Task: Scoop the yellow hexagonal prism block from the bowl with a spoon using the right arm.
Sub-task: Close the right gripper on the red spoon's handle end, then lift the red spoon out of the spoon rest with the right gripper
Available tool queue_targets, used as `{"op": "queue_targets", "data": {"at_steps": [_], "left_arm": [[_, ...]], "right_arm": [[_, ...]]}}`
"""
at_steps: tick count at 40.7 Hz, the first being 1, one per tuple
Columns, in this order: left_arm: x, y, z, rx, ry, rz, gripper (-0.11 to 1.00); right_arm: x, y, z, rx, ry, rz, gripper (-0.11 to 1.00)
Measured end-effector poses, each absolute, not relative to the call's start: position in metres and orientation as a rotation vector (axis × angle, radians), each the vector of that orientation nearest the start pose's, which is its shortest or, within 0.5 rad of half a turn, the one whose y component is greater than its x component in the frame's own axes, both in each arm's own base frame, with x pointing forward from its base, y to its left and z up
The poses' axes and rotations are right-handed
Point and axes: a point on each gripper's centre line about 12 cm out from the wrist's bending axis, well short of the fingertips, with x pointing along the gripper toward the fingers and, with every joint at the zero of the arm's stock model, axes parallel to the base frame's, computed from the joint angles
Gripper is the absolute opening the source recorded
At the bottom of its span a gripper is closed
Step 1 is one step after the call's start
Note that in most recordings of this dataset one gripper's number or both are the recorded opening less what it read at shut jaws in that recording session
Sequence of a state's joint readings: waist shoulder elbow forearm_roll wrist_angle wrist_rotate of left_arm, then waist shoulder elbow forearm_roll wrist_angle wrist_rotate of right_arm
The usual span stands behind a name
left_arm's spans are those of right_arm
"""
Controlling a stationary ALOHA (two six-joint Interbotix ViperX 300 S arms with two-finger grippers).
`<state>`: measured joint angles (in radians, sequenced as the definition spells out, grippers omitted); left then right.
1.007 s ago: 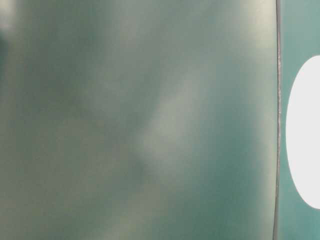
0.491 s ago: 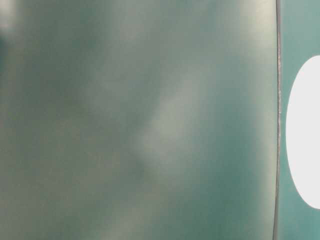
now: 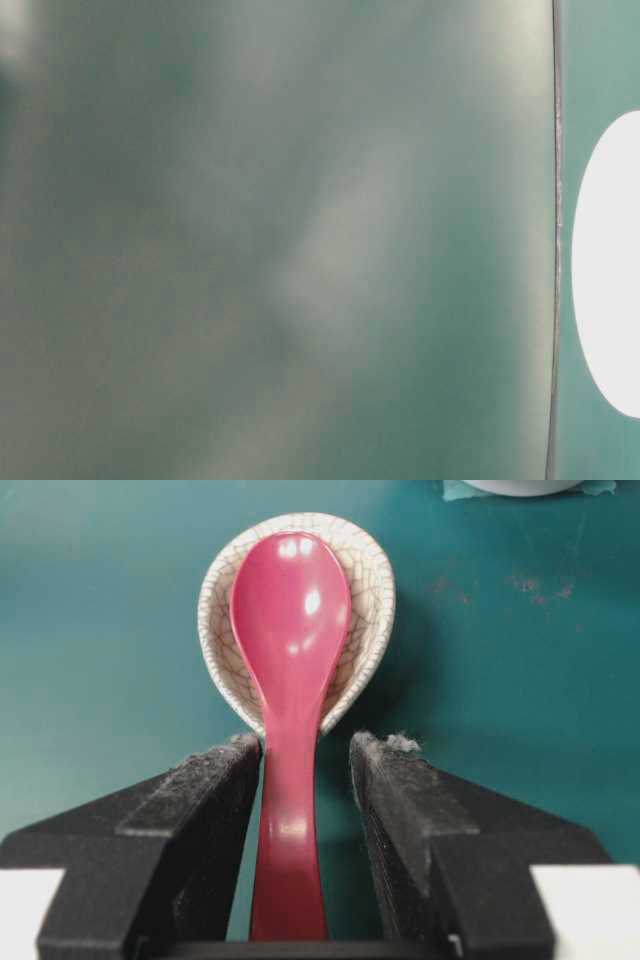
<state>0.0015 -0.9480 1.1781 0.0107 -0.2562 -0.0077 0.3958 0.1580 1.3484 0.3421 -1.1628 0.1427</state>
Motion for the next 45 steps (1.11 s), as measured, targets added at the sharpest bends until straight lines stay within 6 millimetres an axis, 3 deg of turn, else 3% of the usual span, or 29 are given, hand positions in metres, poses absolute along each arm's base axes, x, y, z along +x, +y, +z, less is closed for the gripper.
{"op": "queue_targets", "data": {"at_steps": [26, 31, 36, 45], "left_arm": [[0.2014, 0.0000, 0.2849, 0.003, -0.025, -0.001, 0.11], [0.2013, 0.0000, 0.2843, 0.003, -0.023, -0.001, 0.11], [0.2014, 0.0000, 0.2849, 0.001, -0.025, -0.001, 0.11], [0.2014, 0.0000, 0.2849, 0.001, -0.025, -0.001, 0.11]], "right_arm": [[0.2287, 0.0568, 0.0733, 0.155, 0.363, 0.036, 0.48], [0.2287, 0.0569, 0.0733, 0.155, 0.363, 0.037, 0.40], [0.2281, 0.0569, 0.0727, 0.153, 0.366, 0.038, 0.24], [0.2311, 0.0581, 0.0743, 0.157, 0.356, 0.040, 0.24]]}}
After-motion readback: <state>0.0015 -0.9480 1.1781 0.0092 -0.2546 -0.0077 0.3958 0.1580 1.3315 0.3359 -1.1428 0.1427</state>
